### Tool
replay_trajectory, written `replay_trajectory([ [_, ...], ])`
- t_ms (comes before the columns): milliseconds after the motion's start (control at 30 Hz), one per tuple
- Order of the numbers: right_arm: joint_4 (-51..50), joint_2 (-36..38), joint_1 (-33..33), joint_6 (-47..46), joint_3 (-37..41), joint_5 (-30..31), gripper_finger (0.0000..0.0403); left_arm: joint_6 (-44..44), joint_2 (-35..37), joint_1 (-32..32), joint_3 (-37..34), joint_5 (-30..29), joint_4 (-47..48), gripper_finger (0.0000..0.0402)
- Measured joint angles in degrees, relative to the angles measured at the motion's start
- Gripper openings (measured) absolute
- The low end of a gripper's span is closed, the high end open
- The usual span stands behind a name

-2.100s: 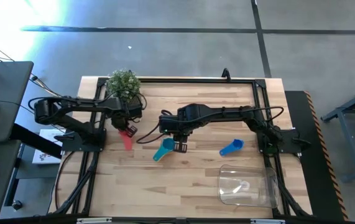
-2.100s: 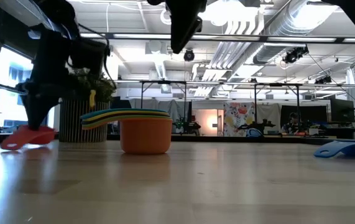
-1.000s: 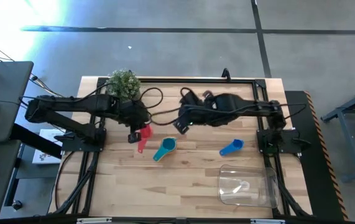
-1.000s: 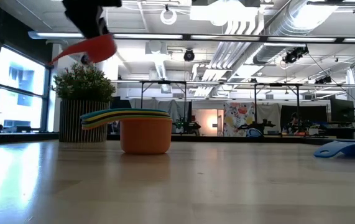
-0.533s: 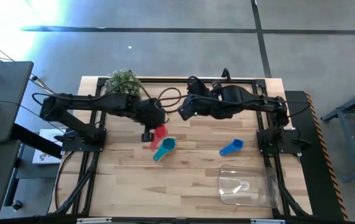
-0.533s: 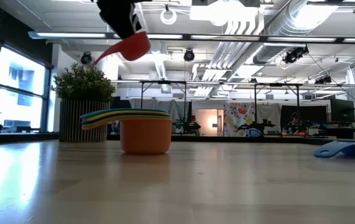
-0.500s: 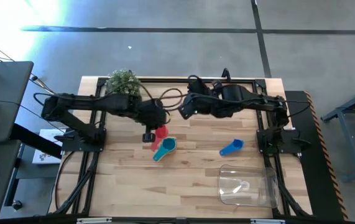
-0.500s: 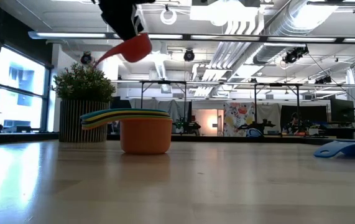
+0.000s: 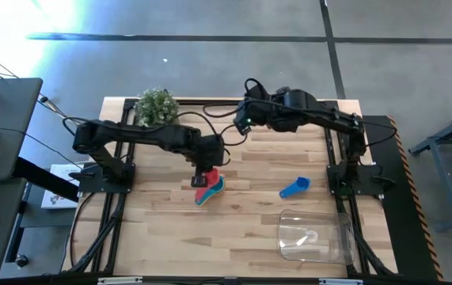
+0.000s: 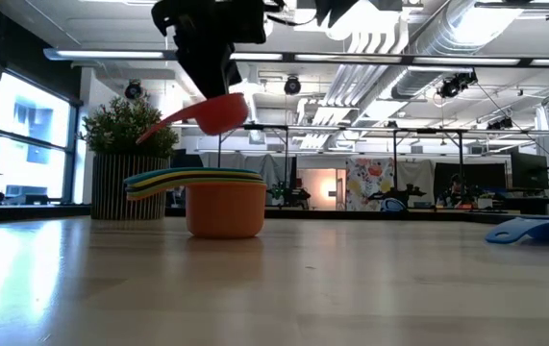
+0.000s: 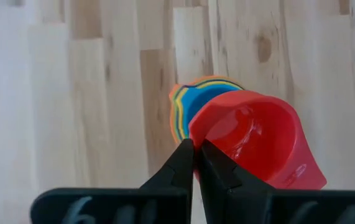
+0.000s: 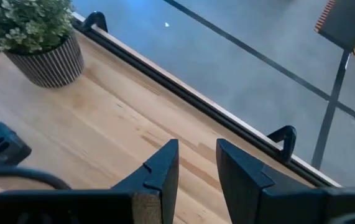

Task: Nest measuring cups in basket
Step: Stack the red measuring cup on top of the light blue measuring cup

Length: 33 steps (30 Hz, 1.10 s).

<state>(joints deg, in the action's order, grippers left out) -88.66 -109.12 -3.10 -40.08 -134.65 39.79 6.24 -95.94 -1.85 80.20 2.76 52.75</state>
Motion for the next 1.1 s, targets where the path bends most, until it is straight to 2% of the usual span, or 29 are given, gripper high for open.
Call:
replay_trajectory([
  [100, 0.0, 0.0, -0.8, 0.1, 0.0, -0.7, 0.0099, -0.1, -1.4, 0.0, 0.0, 1.8, 0.0, 0.0001],
  [533, -0.3, 0.0, -1.4, 1.5, 0.2, -0.9, 0.0099, 0.0, -6.4, -0.6, 0.0, 2.1, -0.1, 0.0001],
  [1100, -0.3, 0.0, -1.4, 1.6, 0.2, -0.9, 0.0099, 0.4, -6.5, -0.6, 0.0, 2.1, -0.3, 0.0007],
])
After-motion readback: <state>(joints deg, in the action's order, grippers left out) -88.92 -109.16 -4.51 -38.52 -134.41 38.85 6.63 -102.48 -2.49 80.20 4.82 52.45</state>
